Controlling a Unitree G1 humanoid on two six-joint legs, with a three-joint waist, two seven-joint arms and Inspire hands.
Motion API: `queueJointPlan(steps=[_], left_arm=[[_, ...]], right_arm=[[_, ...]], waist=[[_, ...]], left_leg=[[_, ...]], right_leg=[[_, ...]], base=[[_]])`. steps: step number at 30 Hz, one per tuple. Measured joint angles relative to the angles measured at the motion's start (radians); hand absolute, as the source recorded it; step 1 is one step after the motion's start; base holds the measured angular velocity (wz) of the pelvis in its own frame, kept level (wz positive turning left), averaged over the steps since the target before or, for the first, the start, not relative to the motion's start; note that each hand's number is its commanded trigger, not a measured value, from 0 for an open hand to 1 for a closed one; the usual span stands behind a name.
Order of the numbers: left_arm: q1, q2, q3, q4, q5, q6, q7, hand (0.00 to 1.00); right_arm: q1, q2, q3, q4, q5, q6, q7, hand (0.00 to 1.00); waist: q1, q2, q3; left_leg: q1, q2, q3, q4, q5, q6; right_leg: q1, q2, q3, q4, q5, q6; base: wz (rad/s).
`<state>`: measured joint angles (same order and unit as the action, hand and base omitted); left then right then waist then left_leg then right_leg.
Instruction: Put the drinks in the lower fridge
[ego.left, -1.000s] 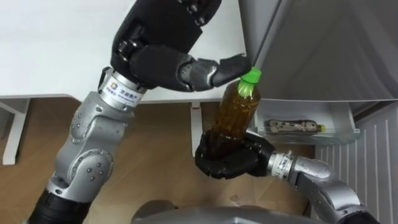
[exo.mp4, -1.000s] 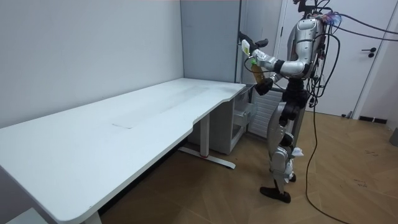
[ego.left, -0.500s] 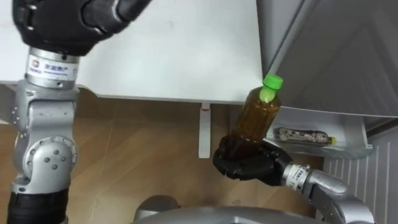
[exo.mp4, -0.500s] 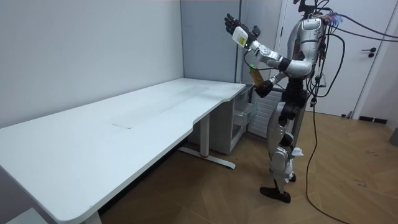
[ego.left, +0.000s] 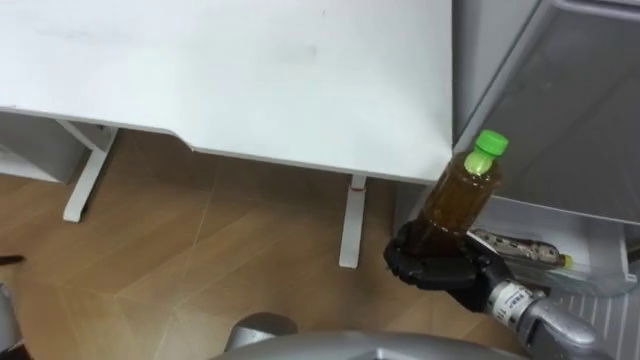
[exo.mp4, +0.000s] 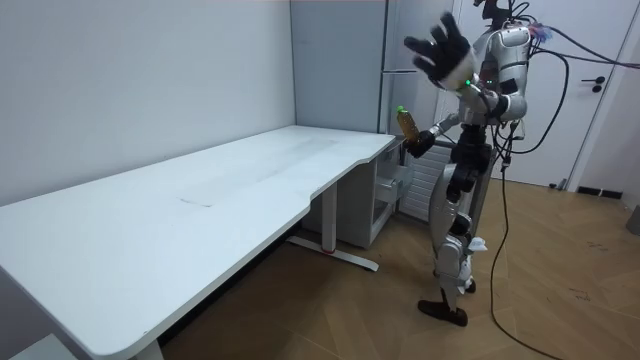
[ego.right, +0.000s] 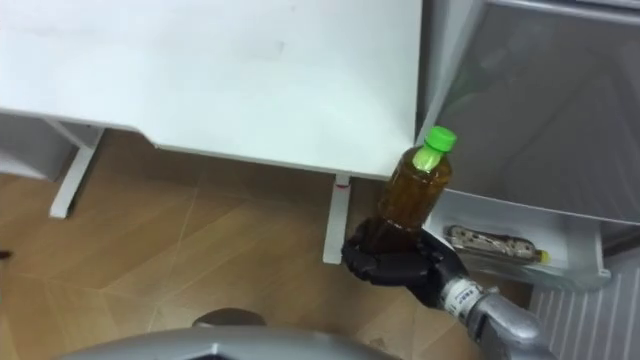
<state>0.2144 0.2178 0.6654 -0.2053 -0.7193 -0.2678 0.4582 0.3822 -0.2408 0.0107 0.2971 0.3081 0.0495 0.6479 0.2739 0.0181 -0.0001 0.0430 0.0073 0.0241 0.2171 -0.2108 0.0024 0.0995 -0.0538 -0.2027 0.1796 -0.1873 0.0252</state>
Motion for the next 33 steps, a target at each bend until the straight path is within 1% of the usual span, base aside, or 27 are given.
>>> queueJointPlan(steps=[1, 2, 3, 4, 6, 7, 9, 10, 12, 13, 15, 17, 19, 21, 22, 23, 24, 25, 27, 28, 29, 30, 31, 32, 33], left_arm=[[0.009, 0.0, -0.003, 0.036, -0.01, 0.0, 0.02, 0.0], [0.02, 0.0, -0.007, 0.115, -0.047, 0.0, 0.057, 0.0], [0.021, 0.0, -0.024, 0.19, -0.1, 0.001, 0.094, 0.0], [0.022, -0.001, -0.038, 0.222, -0.128, 0.002, 0.111, 0.0], [0.033, -0.002, -0.113, 0.352, -0.216, 0.003, 0.146, 0.0], [0.036, -0.002, -0.133, 0.389, -0.243, 0.003, 0.149, 0.0], [0.053, -0.005, -0.228, 0.525, -0.367, 0.006, 0.161, 0.0], [0.053, -0.007, -0.251, 0.556, -0.39, 0.007, 0.162, 0.0], [0.061, -0.012, -0.354, 0.698, -0.418, 0.007, 0.157, 0.0], [0.065, -0.012, -0.376, 0.732, -0.427, 0.008, 0.151, 0.0], [0.075, -0.013, -0.455, 0.854, -0.463, 0.016, 0.122, 0.0], [0.088, -0.015, -0.494, 0.929, -0.469, 0.023, 0.086, 0.0], [0.093, -0.022, -0.513, 1.012, -0.446, 0.026, 0.059, 0.0], [0.095, -0.041, -0.513, 1.113, -0.331, 0.03, 0.028, 0.0], [0.095, -0.043, -0.513, 1.129, -0.311, 0.031, 0.02, 0.0], [0.098, -0.045, -0.515, 1.158, -0.243, 0.037, 0.007, 0.0], [0.098, -0.044, -0.535, 1.193, -0.163, 0.038, -0.004, 0.0], [0.098, -0.044, -0.549, 1.204, -0.125, 0.039, -0.009, 0.0], [0.092, -0.044, -0.586, 1.215, 0.013, 0.045, -0.041, 0.0], [0.092, -0.044, -0.596, 1.216, 0.039, 0.045, -0.05, 0.0], [0.086, -0.047, -0.615, 1.215, 0.079, 0.047, -0.066, 0.0], [0.084, -0.049, -0.628, 1.213, 0.117, 0.047, -0.08, 0.0], [0.084, -0.05, -0.634, 1.213, 0.135, 0.047, -0.083, 0.0], [0.084, -0.053, -0.639, 1.215, 0.165, 0.047, -0.086, 0.0], [0.084, -0.053, -0.643, 1.216, 0.185, 0.047, -0.09, 0.0]], right_arm=[[-0.001, 0.004, 0.004, 0.0, 0.0, 0.005, -0.007, 1.0], [-0.007, 0.01, 0.016, 0.0, 0.0, 0.017, -0.021, 1.0], [-0.011, 0.01, 0.03, -0.003, 0.0, 0.023, -0.04, 1.0], [-0.011, 0.01, 0.037, -0.008, 0.0, 0.03, -0.049, 1.0], [-0.013, 0.011, 0.062, -0.022, 0.002, 0.055, -0.073, 1.0], [-0.013, 0.012, 0.068, -0.027, 0.006, 0.058, -0.078, 1.0], [-0.013, 0.018, 0.089, -0.035, 0.02, 0.059, -0.093, 1.0], [-0.013, 0.021, 0.091, -0.035, 0.019, 0.06, -0.098, 1.0], [-0.023, 0.023, 0.112, -0.035, 0.018, 0.069, -0.123, 1.0], [-0.029, 0.023, 0.118, -0.033, 0.018, 0.072, -0.129, 1.0], [-0.045, 0.023, 0.128, -0.025, 0.014, 0.074, -0.155, 1.0], [-0.056, 0.023, 0.127, -0.025, 0.014, 0.074, -0.174, 1.0], [-0.056, 0.029, 0.121, -0.024, 0.012, 0.074, -0.198, 1.0], [-0.059, 0.055, 0.097, -0.025, -0.006, 0.073, -0.232, 1.0], [-0.061, 0.059, 0.094, -0.025, -0.007, 0.073, -0.241, 1.0], [-0.067, 0.065, 0.087, -0.025, -0.012, 0.07, -0.261, 1.0], [-0.079, 0.067, 0.083, -0.025, -0.03, 0.065, -0.287, 1.0], [-0.086, 0.067, 0.083, -0.025, -0.039, 0.058, -0.303, 1.0], [-0.102, 0.066, 0.086, -0.026, -0.046, 0.017, -0.349, 1.0], [-0.104, 0.066, 0.087, -0.026, -0.047, 0.006, -0.357, 1.0], [-0.107, 0.066, 0.087, -0.027, -0.047, -0.013, -0.377, 1.0], [-0.107, 0.069, 0.087, -0.027, -0.047, -0.028, -0.398, 1.0], [-0.106, 0.07, 0.087, -0.027, -0.043, -0.034, -0.411, 1.0], [-0.107, 0.07, 0.085, -0.027, -0.038, -0.044, -0.444, 1.0], [-0.107, 0.069, 0.083, -0.027, -0.034, -0.055, -0.48, 1.0]], waist=[[0.002, 0.0, -0.0004], [0.005, -0.004, -0.0018], [0.004, -0.008, -0.0006], [0.003, -0.008, 0.0007], [0.006, -0.02, 0.0023], [0.005, -0.022, 0.0025], [-0.002, -0.025, 0.0042], [-0.005, -0.026, 0.0045], [-0.011, -0.028, 0.0051], [-0.02, -0.027, 0.0057], [-0.043, -0.029, 0.0071], [-0.051, -0.032, 0.0086], [-0.055, -0.034, 0.0096], [-0.076, -0.035, 0.0107], [-0.078, -0.035, 0.011], [-0.087, -0.034, 0.0118], [-0.107, -0.03, 0.0147], [-0.113, -0.027, 0.0164], [-0.135, -0.016, 0.0227], [-0.138, -0.014, 0.023], [-0.143, -0.006, 0.0256], [-0.159, 0.004, 0.0219], [-0.166, 0.01, 0.02], [-0.179, 0.018, 0.0149], [-0.191, 0.023, 0.0115]], left_leg=[[0.007, -0.001, -0.002, -0.005, 0.001, 0.0], [0.014, -0.004, -0.003, -0.013, 0.003, 0.001], [0.011, -0.004, -0.009, -0.012, 0.004, 0.001], [0.008, -0.005, -0.013, -0.011, 0.004, 0.001], [0.005, -0.006, -0.019, -0.011, 0.005, 0.001], [0.007, -0.006, -0.019, -0.012, 0.005, 0.001], [0.01, -0.006, -0.017, -0.013, 0.005, 0.001], [0.009, -0.006, -0.016, -0.013, 0.005, 0.001], [0.015, -0.005, -0.008, -0.021, 0.005, 0.002], [0.017, -0.005, -0.007, -0.021, 0.005, 0.002], [0.015, -0.005, -0.001, -0.022, 0.005, 0.001], [0.014, -0.004, 0.006, -0.028, 0.005, 0.002], [0.017, -0.004, 0.009, -0.031, 0.005, 0.002], [0.016, -0.004, 0.014, -0.036, 0.005, 0.002], [0.016, -0.004, 0.015, -0.036, 0.005, 0.002], [0.015, -0.004, 0.017, -0.034, 0.005, 0.002], [0.01, -0.004, 0.014, -0.029, 0.004, 0.002], [0.006, -0.004, 0.014, -0.025, 0.004, 0.002], [-0.01, -0.005, 0.012, -0.017, 0.004, 0.003], [-0.014, -0.005, 0.013, -0.016, 0.004, 0.003], [-0.017, -0.005, 0.014, -0.014, 0.004, 0.003], [-0.019, -0.005, 0.014, -0.014, 0.004, 0.003], [-0.018, -0.005, 0.014, -0.014, 0.004, 0.003], [-0.017, -0.005, 0.017, -0.015, 0.004, 0.003], [-0.014, -0.005, 0.018, -0.016, 0.004, 0.003]], right_leg=[[0.007, -0.001, -0.002, -0.004, 0.0, 0.0], [0.016, -0.002, -0.007, -0.012, 0.0, 0.001], [0.017, -0.003, -0.016, -0.012, -0.001, 0.001], [0.016, -0.003, -0.019, -0.012, -0.001, 0.001], [0.017, -0.004, -0.021, -0.012, -0.001, 0.001], [0.019, -0.004, -0.021, -0.012, -0.001, 0.001], [0.02, -0.004, -0.02, -0.012, -0.001, 0.001], [0.02, -0.004, -0.02, -0.012, -0.001, 0.001], [0.023, -0.004, -0.018, -0.011, -0.001, 0.001], [0.025, -0.004, -0.019, -0.011, -0.001, 0.001], [0.024, -0.004, -0.019, -0.01, -0.001, 0.001], [0.018, -0.003, -0.011, -0.011, -0.001, 0.001], [0.017, -0.003, 0.004, -0.01, -0.001, 0.001], [0.014, -0.003, 0.007, -0.012, -0.001, 0.001], [0.013, -0.003, 0.008, -0.012, -0.001, 0.001], [0.013, -0.002, 0.01, -0.013, -0.001, 0.001], [0.014, -0.002, 0.009, -0.012, 0.0, 0.001], [0.013, -0.003, 0.008, -0.012, 0.0, 0.001], [0.002, -0.003, 0.011, -0.011, 0.0, 0.001], [0.0, -0.003, 0.011, -0.011, 0.0, 0.001], [-0.002, -0.003, 0.011, -0.011, 0.0, 0.001], [-0.004, -0.004, 0.011, -0.011, 0.0, 0.001], [-0.004, -0.004, 0.011, -0.01, 0.0, 0.001], [-0.005, -0.004, 0.011, -0.01, 0.0, 0.001], [-0.004, -0.004, 0.012, -0.009, 0.0, 0.001]], base=[[0.08], [0.1], [0.13], [0.16], [0.08], [0.0], [-0.02], [-0.04], [-0.1], [-0.09], [0.0], [-0.1], [-0.12], [-0.02], [0.0], [0.05], [0.08], [0.1], [0.04], [0.0], [0.0], [0.0], [-0.03], [-0.05], [-0.07]])
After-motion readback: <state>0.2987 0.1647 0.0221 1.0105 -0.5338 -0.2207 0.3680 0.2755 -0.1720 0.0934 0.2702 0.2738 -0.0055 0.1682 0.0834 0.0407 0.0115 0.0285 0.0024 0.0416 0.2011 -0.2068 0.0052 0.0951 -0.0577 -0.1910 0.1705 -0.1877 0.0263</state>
